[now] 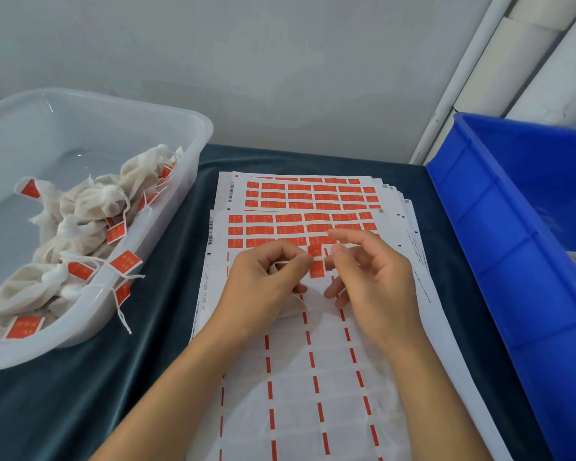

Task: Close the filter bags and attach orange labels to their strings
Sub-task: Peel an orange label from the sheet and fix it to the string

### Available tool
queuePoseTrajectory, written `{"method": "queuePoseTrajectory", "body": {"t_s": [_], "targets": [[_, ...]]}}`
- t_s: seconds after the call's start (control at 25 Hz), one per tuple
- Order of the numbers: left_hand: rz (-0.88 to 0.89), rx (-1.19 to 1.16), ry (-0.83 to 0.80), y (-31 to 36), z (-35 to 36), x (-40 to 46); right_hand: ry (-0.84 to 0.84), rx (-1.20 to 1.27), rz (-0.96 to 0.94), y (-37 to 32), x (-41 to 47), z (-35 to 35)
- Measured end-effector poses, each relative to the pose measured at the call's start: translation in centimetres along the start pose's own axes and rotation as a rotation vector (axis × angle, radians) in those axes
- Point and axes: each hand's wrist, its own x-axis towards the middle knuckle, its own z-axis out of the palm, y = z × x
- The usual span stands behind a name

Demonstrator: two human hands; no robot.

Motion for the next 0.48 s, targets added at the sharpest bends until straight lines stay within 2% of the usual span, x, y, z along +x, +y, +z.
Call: {"method": "queuePoseTrajectory", "body": {"t_s": [0.12,0.32,0.48], "targets": [[-0.088,-0.08,0.01,0.08,-0.14,0.1,0.049,0.007,0.04,0.22,0.35,-0.6],[-0.089,-0.238,-0.067,0.06,-0.5,0.01,-0.231,0.055,0.021,-0.12,0.01,-0.32],[-0.067,-0.226,-0.054,-0.04,-0.52,0.07,-0.282,0.005,-0.024,-0.16,0.08,0.03]]}}
